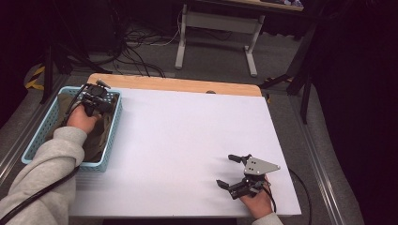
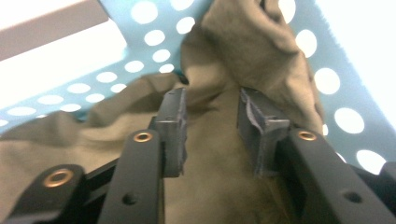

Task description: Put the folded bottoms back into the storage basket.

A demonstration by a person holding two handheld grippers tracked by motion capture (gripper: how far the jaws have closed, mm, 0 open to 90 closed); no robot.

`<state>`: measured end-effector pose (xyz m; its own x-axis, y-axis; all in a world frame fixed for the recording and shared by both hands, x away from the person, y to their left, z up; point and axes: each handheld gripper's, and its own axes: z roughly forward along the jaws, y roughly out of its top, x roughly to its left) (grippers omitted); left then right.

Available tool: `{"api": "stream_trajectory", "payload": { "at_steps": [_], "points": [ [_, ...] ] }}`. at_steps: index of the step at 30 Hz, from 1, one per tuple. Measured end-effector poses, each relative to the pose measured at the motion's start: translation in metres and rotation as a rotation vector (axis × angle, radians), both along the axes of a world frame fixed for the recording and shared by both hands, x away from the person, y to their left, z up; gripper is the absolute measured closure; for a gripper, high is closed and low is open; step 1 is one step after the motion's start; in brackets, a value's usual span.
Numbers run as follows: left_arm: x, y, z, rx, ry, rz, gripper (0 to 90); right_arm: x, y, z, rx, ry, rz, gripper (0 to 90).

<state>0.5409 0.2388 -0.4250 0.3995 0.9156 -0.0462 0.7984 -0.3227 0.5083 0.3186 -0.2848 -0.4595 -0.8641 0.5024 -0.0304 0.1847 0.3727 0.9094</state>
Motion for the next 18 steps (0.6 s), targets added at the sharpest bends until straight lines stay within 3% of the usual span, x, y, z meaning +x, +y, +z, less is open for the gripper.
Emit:
{"api": "stream_trajectory", "payload": {
  "at_steps": [5,8,13,16,18],
  "points": [
    [-0.011,0.003,0.018,-0.038,-0.068,0.003,56.5,0.000,0.000,0.000,0.000,0.000,-0.001,1.1],
    [-0.014,0.003,0.023,-0.041,-0.084,-0.003,51.5,0.000,0.000,0.000,-0.001,0.000,-0.001,1.1],
    [-0.023,0.005,0.035,-0.090,-0.114,-0.007,49.6,0.000,0.000,0.000,-0.004,0.000,0.000,1.1],
    [-0.029,0.005,0.041,-0.094,-0.135,-0.023,46.7,0.000,0.000,0.000,-0.002,0.001,-0.002,1.1],
    [-0.035,0.002,0.046,-0.119,-0.145,-0.043,44.8,0.000,0.000,0.000,-0.005,0.000,-0.001,1.1]
  ]
}}
